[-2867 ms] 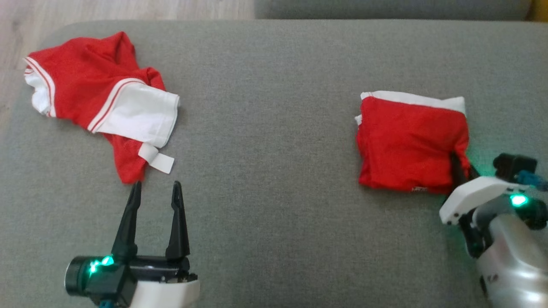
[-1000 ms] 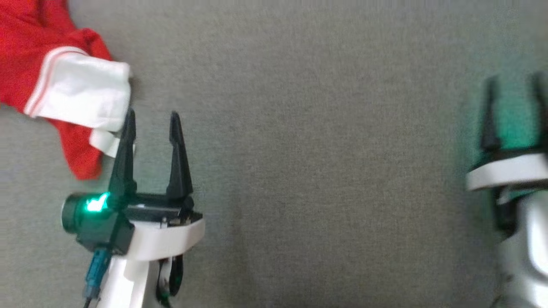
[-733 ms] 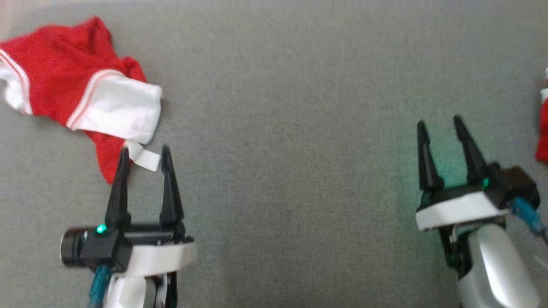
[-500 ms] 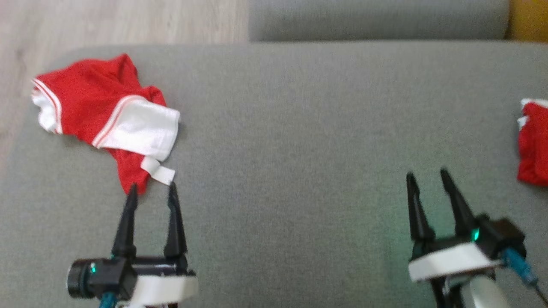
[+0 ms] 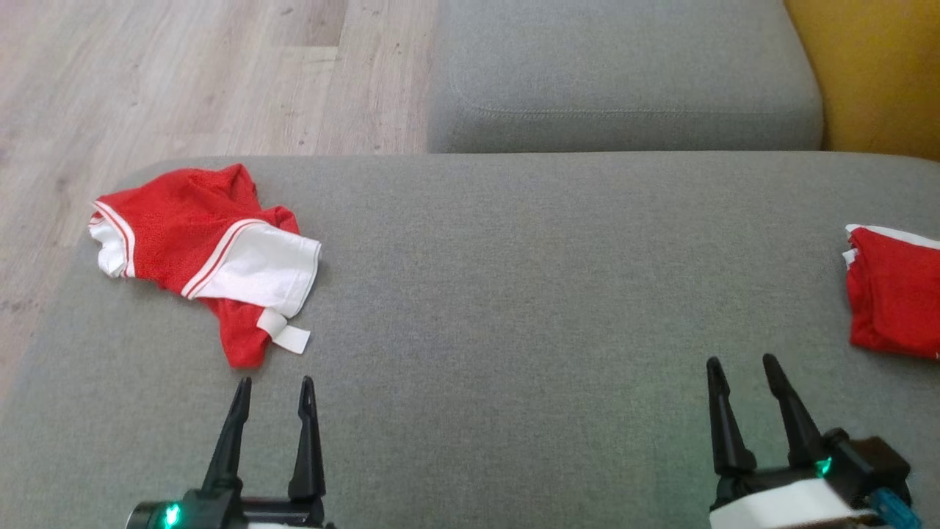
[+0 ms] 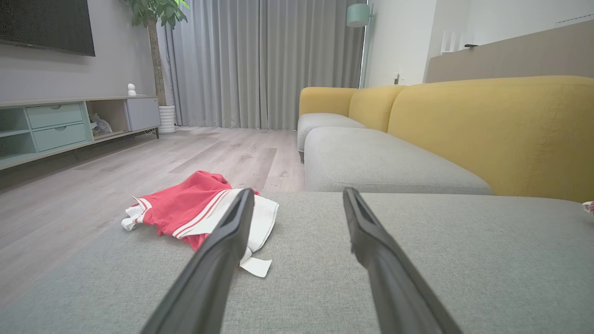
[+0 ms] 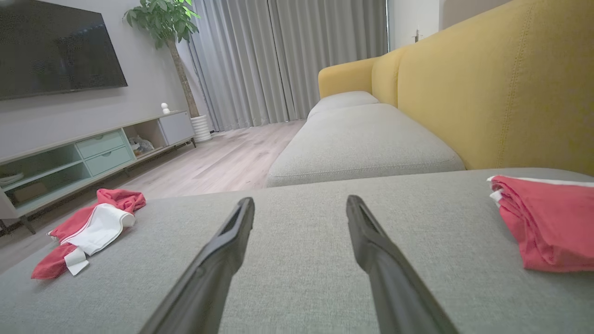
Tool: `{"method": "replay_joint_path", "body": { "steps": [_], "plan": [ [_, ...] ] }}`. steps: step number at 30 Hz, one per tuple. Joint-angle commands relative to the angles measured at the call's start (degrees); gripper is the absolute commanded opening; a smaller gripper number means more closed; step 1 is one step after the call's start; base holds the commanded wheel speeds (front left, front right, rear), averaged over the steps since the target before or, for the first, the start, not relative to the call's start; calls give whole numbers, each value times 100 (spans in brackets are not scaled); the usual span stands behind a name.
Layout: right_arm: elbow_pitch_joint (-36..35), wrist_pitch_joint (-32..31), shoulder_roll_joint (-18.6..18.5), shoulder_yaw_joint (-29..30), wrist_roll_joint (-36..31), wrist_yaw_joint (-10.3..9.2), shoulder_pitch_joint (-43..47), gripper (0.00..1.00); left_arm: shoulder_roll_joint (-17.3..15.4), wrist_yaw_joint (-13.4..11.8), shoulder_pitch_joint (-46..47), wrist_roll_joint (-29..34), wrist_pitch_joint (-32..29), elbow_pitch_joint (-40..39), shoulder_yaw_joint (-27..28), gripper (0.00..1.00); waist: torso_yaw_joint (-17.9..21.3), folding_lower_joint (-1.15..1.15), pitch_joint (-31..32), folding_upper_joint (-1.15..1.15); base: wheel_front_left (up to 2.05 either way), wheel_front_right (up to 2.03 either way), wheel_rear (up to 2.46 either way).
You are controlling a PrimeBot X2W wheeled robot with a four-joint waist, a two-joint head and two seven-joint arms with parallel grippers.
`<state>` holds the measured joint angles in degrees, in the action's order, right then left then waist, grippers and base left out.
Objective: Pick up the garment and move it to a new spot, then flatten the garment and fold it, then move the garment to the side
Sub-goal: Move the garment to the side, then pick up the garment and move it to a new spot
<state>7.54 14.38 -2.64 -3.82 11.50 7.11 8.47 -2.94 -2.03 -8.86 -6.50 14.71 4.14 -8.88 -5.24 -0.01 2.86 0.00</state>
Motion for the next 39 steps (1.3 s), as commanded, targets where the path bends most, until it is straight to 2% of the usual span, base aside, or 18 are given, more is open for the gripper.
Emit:
{"method": "replay_joint_path", "body": {
  "steps": [1,12,18,26,35,39],
  "plan": [
    [-178,62,-25,-158,-44,37,-157,100,6,-30,168,36,29,-150,225,100,11,1,17,0,0,0,0],
    [-162,62,-24,-98,-81,37,-47,100,6,-86,128,104,29,-113,180,100,31,1,60,0,0,0,0],
    [-134,62,-24,-92,-202,37,-49,100,6,-233,121,67,29,-83,183,100,-83,1,51,0,0,0,0],
    [-79,62,-24,-211,-228,37,-103,100,6,-445,95,8,29,-123,281,100,-933,1,18,0,0,0,0],
    [-50,62,-24,-236,-288,37,-149,100,6,-457,37,-19,29,-285,481,100,-1879,1,-64,0,0,0,0],
    [-19,62,-24,-223,-330,37,-142,100,6,-473,22,-56,29,-344,556,100,-2104,1,-106,0,0,0,0]
  ]
}}
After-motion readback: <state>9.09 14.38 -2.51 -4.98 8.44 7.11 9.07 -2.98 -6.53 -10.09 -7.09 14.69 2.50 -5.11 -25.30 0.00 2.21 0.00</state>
